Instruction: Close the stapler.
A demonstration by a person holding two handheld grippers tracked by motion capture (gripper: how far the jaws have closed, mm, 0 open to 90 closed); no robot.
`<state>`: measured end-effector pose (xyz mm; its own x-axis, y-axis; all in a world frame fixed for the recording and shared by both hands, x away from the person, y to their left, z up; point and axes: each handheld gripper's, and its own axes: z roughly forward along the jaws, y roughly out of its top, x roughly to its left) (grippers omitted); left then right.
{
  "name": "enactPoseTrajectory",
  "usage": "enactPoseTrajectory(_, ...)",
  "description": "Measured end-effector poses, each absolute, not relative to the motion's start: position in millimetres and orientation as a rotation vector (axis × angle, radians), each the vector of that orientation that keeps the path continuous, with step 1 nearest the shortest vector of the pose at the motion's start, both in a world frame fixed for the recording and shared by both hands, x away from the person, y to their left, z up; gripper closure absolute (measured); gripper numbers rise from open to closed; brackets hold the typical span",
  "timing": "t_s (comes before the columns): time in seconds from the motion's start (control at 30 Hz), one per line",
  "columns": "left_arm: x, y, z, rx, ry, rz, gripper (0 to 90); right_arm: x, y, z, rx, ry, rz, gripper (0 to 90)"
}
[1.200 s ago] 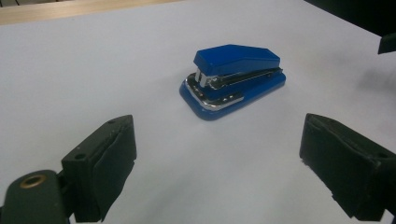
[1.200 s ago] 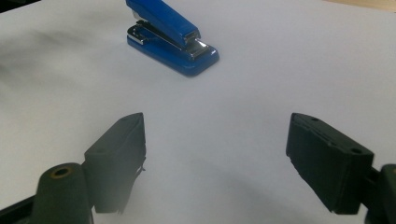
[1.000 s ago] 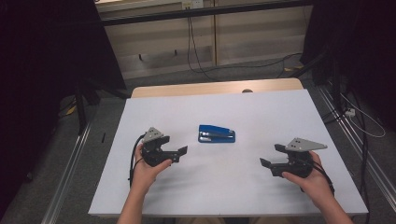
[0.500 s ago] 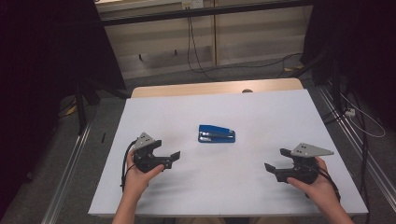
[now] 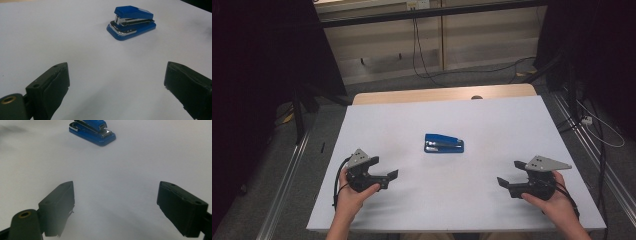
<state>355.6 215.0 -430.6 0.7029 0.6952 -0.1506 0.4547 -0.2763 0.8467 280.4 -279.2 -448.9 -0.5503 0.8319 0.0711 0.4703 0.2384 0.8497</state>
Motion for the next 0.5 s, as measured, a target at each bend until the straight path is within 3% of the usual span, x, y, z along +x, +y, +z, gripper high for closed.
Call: enactPoseTrajectory(0.5,347.1,234.3,-430.3,1.898,0.913,0.317,6.4,275.0,-280.6,-447.4,1.181,2.118,1.238,14.7)
